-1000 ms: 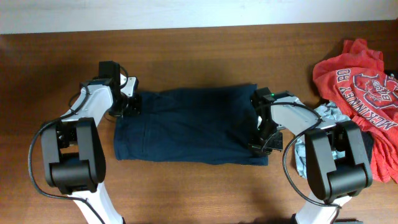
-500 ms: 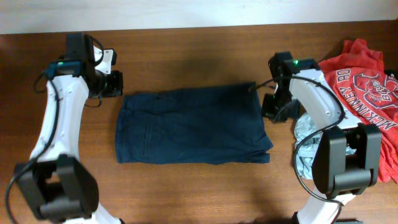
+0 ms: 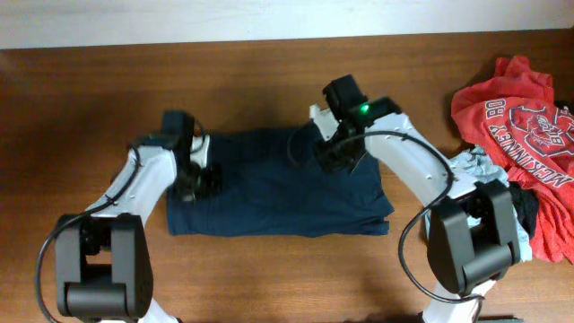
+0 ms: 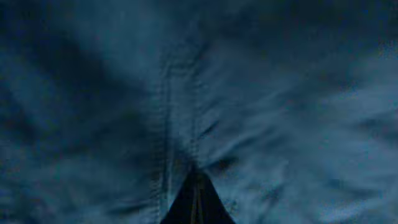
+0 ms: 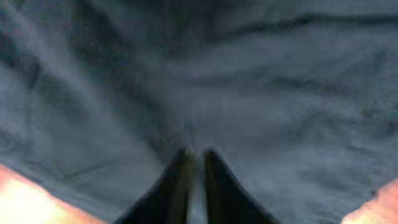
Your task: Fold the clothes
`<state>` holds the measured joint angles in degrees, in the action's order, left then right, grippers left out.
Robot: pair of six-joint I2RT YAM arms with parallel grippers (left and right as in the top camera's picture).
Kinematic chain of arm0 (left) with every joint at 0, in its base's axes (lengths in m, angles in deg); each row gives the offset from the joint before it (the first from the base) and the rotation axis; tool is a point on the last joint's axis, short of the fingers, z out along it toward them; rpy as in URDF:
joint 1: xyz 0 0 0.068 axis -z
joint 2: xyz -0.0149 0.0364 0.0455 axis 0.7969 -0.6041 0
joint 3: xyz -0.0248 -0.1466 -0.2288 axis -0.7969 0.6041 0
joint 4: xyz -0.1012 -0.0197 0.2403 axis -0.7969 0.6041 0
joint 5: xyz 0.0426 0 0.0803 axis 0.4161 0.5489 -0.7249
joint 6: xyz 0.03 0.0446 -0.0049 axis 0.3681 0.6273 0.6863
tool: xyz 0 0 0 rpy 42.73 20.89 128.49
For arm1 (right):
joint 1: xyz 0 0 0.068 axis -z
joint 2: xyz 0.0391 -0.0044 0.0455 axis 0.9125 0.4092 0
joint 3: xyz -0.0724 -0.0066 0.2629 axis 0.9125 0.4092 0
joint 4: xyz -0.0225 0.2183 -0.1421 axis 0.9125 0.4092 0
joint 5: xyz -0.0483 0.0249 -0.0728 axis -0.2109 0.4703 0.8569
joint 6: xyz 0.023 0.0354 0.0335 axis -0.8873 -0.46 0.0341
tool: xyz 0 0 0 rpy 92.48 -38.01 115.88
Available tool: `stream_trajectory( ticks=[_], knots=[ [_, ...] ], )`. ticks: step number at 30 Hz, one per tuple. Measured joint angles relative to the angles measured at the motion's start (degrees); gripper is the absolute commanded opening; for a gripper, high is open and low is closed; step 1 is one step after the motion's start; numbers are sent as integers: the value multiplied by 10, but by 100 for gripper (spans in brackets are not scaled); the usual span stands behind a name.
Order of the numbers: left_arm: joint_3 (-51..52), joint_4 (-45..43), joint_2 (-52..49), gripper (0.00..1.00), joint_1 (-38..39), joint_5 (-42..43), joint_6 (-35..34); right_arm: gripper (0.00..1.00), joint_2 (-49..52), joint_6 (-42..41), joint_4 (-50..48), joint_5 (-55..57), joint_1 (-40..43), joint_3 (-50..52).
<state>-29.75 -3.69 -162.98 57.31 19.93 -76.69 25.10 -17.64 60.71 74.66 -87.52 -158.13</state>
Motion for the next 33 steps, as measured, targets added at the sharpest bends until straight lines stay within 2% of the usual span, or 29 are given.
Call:
stream_trajectory(
  ticks=[3,4,11,14,19,22,27,30,33],
  knots=[
    [49,-26,1,1,-1,3,-35,10,5,1,-52,0,-1,36],
    [54,-30,3,1,-2,6,-43,4,11,0,-62,2,-1,40],
    [61,-35,7,1,-5,8,-65,4,73,-62,-129,113,11,49],
    [62,-29,7,1,-14,9,-65,4,76,-104,-132,173,47,49],
    [64,0,7,1,-43,-3,-66,4,77,-131,-130,236,138,49],
    [64,5,7,1,-55,-5,-66,4,77,-135,-127,245,160,49],
    [64,6,7,1,-60,-6,-64,4,76,-132,-75,214,156,37],
    [64,6,8,1,-60,-5,-64,4,63,-107,-35,135,146,5],
    [64,6,13,1,-60,-9,-64,4,21,-48,-19,22,121,-16]
  ],
)
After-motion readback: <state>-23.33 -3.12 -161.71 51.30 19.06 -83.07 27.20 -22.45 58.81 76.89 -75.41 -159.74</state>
